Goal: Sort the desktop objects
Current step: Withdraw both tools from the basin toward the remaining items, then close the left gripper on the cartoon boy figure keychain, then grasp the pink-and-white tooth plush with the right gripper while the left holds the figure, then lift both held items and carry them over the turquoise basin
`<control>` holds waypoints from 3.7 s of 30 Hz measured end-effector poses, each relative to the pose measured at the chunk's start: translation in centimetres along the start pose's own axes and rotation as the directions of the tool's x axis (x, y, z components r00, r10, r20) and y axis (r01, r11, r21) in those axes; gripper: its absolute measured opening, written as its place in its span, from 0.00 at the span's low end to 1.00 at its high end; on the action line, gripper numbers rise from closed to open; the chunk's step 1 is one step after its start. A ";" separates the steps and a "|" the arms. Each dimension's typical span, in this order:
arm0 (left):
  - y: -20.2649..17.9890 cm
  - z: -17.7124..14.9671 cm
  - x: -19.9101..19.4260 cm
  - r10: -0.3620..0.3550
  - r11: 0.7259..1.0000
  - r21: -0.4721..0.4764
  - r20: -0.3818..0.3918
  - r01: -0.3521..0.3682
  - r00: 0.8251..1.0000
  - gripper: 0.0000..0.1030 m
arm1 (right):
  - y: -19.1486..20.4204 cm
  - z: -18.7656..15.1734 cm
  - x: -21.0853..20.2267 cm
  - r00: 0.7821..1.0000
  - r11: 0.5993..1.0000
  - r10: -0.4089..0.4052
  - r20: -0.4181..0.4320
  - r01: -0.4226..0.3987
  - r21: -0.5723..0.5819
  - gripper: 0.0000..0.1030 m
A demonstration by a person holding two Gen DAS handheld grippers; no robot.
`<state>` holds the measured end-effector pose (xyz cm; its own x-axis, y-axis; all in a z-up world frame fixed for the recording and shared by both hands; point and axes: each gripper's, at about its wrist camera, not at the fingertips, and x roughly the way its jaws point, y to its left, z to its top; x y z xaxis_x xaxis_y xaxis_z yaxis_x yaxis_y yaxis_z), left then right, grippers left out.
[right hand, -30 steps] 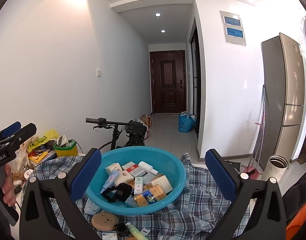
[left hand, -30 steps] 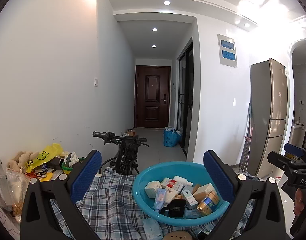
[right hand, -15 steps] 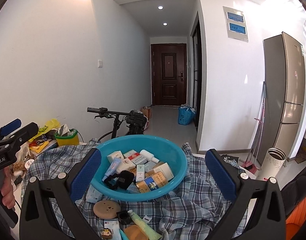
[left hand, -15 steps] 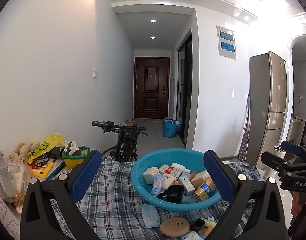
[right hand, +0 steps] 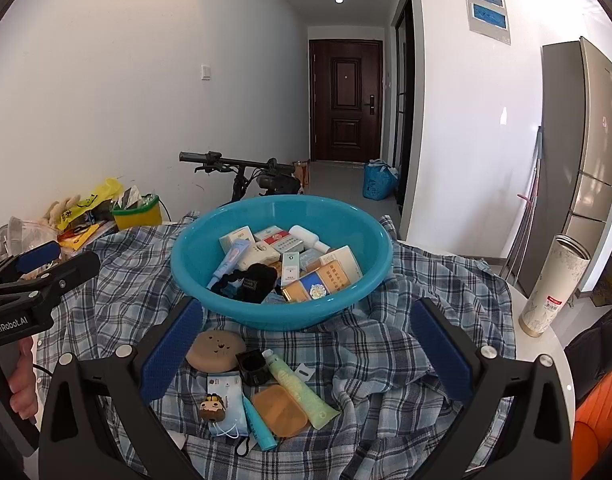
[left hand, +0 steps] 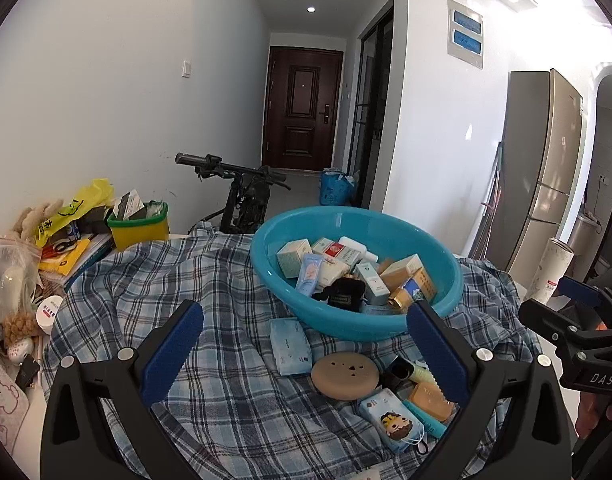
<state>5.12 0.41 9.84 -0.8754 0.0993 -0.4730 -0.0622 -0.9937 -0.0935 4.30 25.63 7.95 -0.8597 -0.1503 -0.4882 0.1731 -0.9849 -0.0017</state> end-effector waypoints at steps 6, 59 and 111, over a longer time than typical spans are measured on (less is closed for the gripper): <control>0.3 -2.8 1.4 0.014 1.000 0.007 -0.088 -0.013 0.996 1.00 | 0.2 -2.3 0.9 0.998 1.000 0.001 -0.070 0.000 0.004 1.00; -6.9 -9.8 9.1 -0.278 0.930 0.063 -0.521 0.361 0.807 0.25 | -3.0 -7.8 5.1 0.968 0.997 -0.002 -0.249 0.020 0.069 1.00; 0.2 -7.3 3.5 -0.116 0.989 0.049 -0.317 0.139 0.941 0.25 | 7.7 -10.5 5.3 0.939 0.972 0.184 -0.292 -0.219 -0.090 0.38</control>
<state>5.51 0.92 1.77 -0.6645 0.2257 -0.7124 -0.2067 -0.9716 -0.1150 6.14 18.14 -3.85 -0.6346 -0.2972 -0.7134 0.3995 -0.9164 0.0264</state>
